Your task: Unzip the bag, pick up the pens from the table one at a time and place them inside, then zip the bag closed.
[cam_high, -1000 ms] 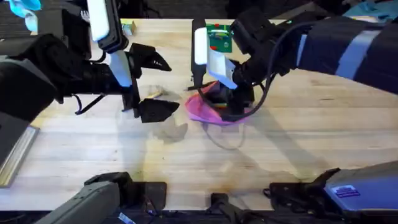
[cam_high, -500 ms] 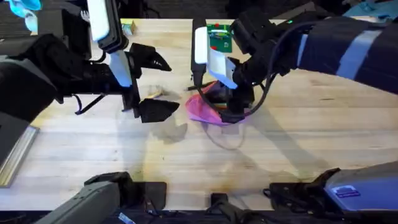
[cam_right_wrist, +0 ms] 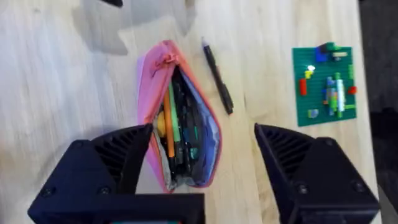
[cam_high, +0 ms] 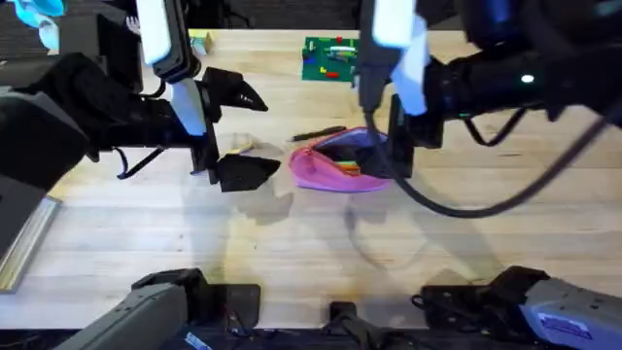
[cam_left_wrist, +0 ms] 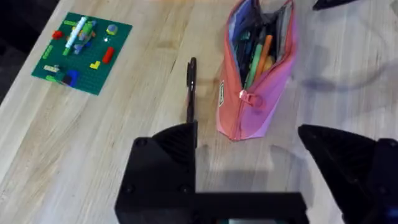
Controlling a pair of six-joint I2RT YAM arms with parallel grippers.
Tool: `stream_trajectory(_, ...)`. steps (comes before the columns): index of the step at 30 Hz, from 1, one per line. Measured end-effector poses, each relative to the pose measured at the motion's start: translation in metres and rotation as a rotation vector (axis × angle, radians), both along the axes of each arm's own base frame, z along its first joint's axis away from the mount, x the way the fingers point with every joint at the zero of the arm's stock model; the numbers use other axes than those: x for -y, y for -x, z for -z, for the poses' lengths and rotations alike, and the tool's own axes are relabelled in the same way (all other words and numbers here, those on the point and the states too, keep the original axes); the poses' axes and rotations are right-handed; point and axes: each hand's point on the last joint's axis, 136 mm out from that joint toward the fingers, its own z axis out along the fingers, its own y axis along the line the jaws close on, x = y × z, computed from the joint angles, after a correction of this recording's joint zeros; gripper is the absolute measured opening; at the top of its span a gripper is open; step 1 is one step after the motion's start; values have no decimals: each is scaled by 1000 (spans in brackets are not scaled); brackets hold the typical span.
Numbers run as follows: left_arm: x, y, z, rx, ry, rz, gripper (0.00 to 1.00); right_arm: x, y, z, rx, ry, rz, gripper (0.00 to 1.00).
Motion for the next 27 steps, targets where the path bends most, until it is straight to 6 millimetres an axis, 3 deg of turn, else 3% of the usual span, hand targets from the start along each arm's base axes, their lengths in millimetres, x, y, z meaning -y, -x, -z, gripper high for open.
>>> stream_trajectory(4, -1, 0, 2, -2, -10, -4, 994, 12, 0, -24, -10, -99, 139, 998)
stream_trajectory(9, -5, -1, 5, -5, -38, -15, 994, 26, -1, -34, -82, -190, 306, 998)
stream_trajectory(20, -21, -5, 22, -32, -162, -68, 993, 76, 3, -29, -277, -286, 677, 997)
stream_trajectory(27, -55, -8, 39, -112, -277, -214, 993, 86, 1, -34, -290, -330, 753, 997)
